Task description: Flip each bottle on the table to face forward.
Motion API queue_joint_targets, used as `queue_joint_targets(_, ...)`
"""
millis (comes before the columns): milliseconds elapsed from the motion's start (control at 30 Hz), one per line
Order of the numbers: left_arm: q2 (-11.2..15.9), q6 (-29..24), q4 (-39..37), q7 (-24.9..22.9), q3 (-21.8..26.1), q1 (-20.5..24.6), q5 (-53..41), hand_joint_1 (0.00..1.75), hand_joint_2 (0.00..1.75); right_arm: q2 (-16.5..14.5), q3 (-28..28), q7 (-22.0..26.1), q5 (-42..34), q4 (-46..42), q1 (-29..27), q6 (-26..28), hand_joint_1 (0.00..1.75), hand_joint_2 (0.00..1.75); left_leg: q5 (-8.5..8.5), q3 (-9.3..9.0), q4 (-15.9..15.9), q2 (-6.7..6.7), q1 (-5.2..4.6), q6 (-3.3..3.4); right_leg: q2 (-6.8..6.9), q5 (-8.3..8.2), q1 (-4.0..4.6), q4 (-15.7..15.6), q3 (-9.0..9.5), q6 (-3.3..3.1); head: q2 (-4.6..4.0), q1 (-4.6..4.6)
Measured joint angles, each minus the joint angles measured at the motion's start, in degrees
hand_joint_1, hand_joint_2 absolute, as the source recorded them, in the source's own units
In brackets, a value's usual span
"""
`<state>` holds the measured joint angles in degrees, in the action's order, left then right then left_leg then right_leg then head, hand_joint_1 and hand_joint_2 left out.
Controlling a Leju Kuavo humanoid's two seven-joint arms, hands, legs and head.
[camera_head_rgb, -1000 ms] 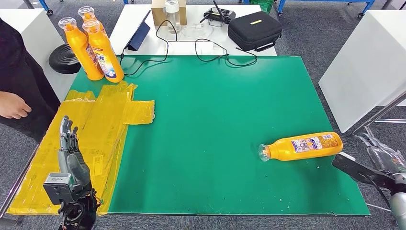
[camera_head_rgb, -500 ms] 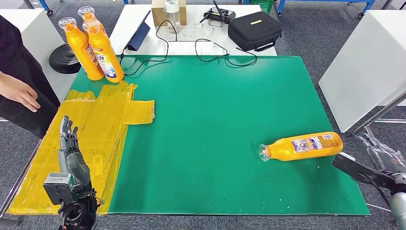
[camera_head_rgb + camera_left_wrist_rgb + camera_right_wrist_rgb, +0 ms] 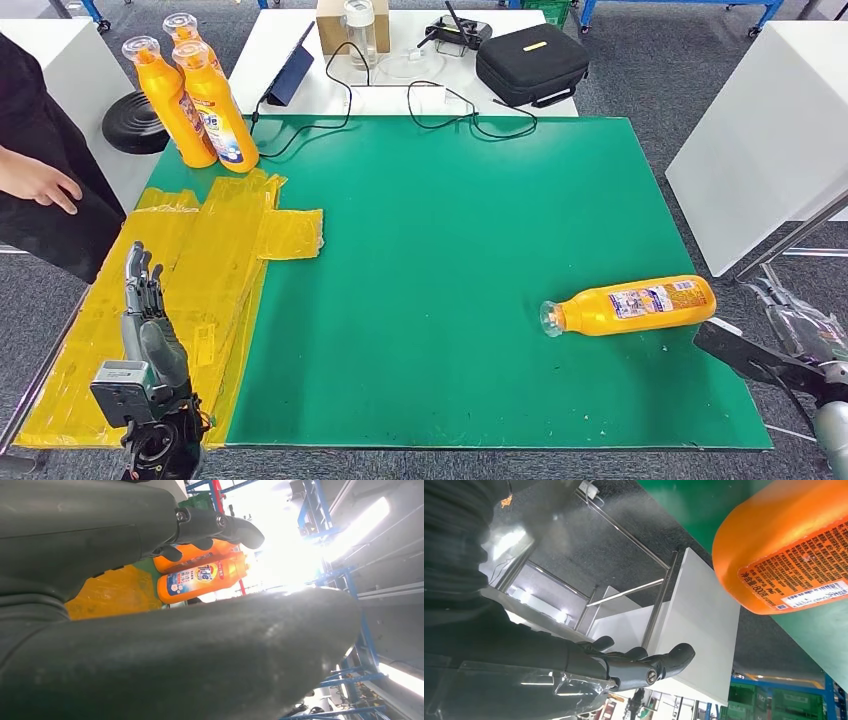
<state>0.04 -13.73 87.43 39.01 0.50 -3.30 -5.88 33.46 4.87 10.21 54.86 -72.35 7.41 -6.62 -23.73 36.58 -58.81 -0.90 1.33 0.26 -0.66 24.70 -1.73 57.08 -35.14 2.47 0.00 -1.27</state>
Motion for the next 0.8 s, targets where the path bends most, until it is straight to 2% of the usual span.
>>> queue_joint_targets(300, 0.0, 0.0, 0.0, 0.0, 0.0, -0.1, 0.2, 0.00, 0.00, -0.2, -0.2, 0.7, 0.8, 0.2, 0.6, -0.2, 0.00, 1.75, 0.00, 0.10, 0.0, 0.01, 0.00, 0.00, -0.02, 0.00, 0.01, 0.0, 0.04, 0.00, 0.00, 0.02)
queue_joint_targets(400, 0.0, 0.0, 0.1, -0.3, 0.0, -0.5, 1.0, 0.00, 0.00, -3.4, -3.3, 2.6, 4.9, 4.4, 6.6, 0.9, 0.00, 1.75, -0.10, 0.02, 0.1, 0.55, 0.05, -0.12, -0.50, -0.12, 0.10, 0.1, 0.00, -0.10, 0.00, 0.02)
queue_joint_targets(467, 0.0, 0.1, 0.4, -0.3, 0.0, -0.7, 1.2, 0.00, 0.00, -7.1, -7.6, 1.9, 6.2, 10.7, 12.3, 4.4, 0.00, 1.75, -0.11, -0.28, 0.0, 1.03, 0.08, -0.17, -0.98, -0.22, 0.14, 0.1, -0.04, -0.16, 0.00, -0.01)
queue_joint_targets(533, -0.1, 0.2, 0.7, -0.3, -0.2, -0.8, 1.3, 0.00, 0.00, -9.7, -11.8, 1.3, 5.5, 16.1, 16.1, 7.2, 0.00, 1.75, 0.03, -0.35, 0.0, 0.87, 0.09, -0.14, -0.87, -0.23, 0.14, 0.1, -0.03, -0.13, 0.00, -0.01)
queue_joint_targets(633, -0.1, 0.2, 1.0, -0.3, -0.3, -1.4, 1.5, 0.00, 0.00, -11.3, -15.7, 1.0, 3.5, 20.2, 19.3, 7.9, 0.00, 1.75, 0.23, -0.15, 0.0, 0.29, 0.11, -0.17, -0.29, -0.22, 0.15, 0.1, -0.02, -0.11, 0.00, 0.00)
queue_joint_targets(800, -0.1, 0.2, 1.0, -0.3, -0.3, -1.7, 1.6, 0.00, 0.00, -12.4, -19.2, 0.8, 2.3, 23.2, 21.6, 7.9, 0.00, 1.75, 0.26, -0.02, 0.1, 0.16, 0.11, -0.18, -0.14, -0.21, 0.14, 0.1, -0.03, -0.10, 0.00, 0.01)
